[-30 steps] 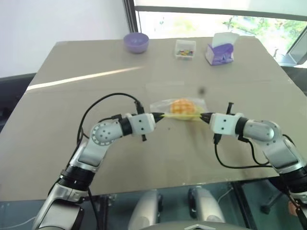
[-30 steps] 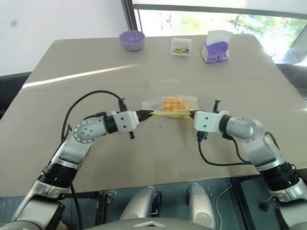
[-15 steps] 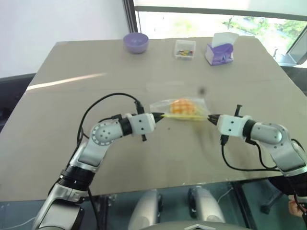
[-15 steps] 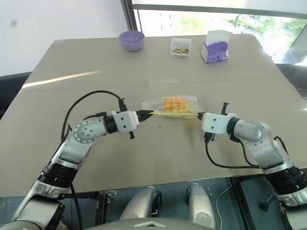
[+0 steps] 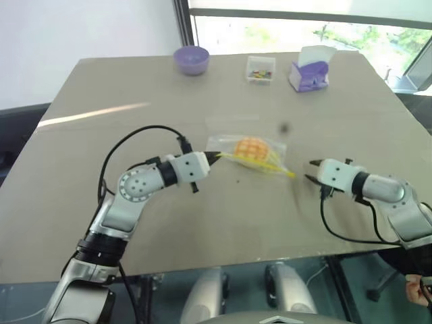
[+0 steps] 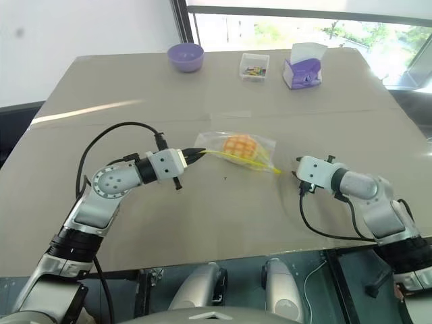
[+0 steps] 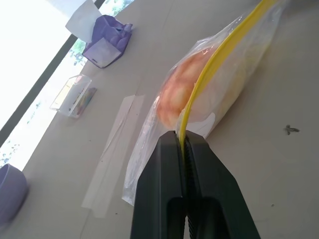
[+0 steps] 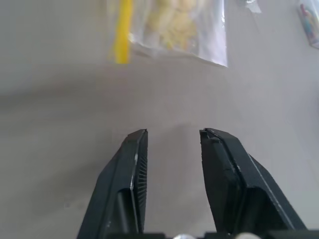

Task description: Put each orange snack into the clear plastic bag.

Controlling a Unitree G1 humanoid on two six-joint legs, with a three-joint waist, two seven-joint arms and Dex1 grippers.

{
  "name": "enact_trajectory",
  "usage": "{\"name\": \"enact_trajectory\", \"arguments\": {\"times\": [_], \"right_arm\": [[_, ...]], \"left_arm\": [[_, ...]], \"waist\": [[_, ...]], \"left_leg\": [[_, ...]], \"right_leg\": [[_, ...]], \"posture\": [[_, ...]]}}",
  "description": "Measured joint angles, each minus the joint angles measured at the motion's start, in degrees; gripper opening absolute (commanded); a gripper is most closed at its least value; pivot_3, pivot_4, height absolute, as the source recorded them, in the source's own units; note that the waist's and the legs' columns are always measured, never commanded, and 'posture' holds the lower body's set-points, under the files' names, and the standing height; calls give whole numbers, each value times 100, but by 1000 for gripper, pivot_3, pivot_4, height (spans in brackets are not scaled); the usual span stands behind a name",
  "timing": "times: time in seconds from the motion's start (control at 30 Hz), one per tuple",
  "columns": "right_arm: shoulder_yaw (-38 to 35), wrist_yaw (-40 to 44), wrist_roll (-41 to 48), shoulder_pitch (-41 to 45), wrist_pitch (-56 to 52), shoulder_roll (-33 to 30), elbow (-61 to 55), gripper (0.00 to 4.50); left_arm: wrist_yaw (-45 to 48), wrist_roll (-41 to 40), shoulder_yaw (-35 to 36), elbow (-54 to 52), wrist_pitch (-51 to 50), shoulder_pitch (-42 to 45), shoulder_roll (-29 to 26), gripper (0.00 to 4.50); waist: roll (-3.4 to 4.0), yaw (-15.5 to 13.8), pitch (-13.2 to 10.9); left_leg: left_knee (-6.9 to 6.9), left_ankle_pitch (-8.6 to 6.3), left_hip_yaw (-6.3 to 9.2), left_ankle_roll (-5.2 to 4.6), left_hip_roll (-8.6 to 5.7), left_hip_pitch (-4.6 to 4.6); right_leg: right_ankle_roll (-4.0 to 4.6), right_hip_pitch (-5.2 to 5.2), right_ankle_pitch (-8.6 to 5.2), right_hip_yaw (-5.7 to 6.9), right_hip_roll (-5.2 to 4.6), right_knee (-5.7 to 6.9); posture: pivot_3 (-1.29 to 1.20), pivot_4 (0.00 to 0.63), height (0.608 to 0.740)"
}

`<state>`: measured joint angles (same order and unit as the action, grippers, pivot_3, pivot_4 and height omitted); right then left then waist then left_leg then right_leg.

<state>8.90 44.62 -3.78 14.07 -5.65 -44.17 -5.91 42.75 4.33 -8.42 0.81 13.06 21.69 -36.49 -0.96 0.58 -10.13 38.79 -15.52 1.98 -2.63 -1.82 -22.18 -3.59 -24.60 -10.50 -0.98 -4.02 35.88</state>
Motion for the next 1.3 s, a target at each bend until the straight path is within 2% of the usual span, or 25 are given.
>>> {"name": "enact_trajectory", "arguments": {"times": [0.23, 0.57, 0.67, 0.73, 1.13, 1.23, 1.3], "right_arm": [[-79, 218, 593, -122, -555, 271, -694, 1873], [57, 125, 550, 345, -889, 756, -447, 1873], [155, 168, 541, 370, -907, 814, -366, 1084], [183, 228, 541, 378, -908, 834, -325, 85], [125, 380, 640, 462, -930, 648, -337, 32], [-139, 468, 879, 644, -1028, 454, -436, 32], [-538, 684, 1292, 999, -1194, 151, -610, 32]], "left_arm": [[0, 0, 1, 0, -16, 0, 1, 0], [-2, 1, 1, -3, -18, 7, 21, 0], [-7, 1, 0, -9, -21, 7, 21, 0], [-15, 2, 0, -23, -27, 5, 21, 0], [-36, -19, 0, -115, -150, -3, 35, 0], [55, -256, 29, -204, -326, 71, 33, 0], [202, -750, 150, -357, -753, 354, 60, 0]], "waist": [[0, 2, 0], [0, -2, 0], [0, 0, 0], [0, 1, 0], [0, 1, 0], [1, 1, -1], [-1, -1, -2]], "left_leg": [[0, -1, 0, -1, 1, 2], [0, -1, 0, -1, -1, 1], [0, -1, 0, -1, -2, 1], [0, -1, 0, -1, -1, 1], [0, -1, 0, -1, -1, 0], [1, -1, 0, -1, -1, -1], [2, -1, 4, -1, 1, -1]], "right_leg": [[0, 0, 0, 0, 1, 1], [0, 0, 0, 0, 0, 1], [0, 0, 0, -1, -1, 0], [0, 0, 0, 0, 0, 1], [0, 0, 0, 0, 0, 0], [-1, -1, 0, -1, -1, 0], [0, 0, 0, 4, 1, 1]], "posture": [[0, 150, 740], [0, 150, 740], [0, 150, 740], [0, 150, 740], [0, 150, 740], [0, 150, 740], [0, 150, 740]]}}
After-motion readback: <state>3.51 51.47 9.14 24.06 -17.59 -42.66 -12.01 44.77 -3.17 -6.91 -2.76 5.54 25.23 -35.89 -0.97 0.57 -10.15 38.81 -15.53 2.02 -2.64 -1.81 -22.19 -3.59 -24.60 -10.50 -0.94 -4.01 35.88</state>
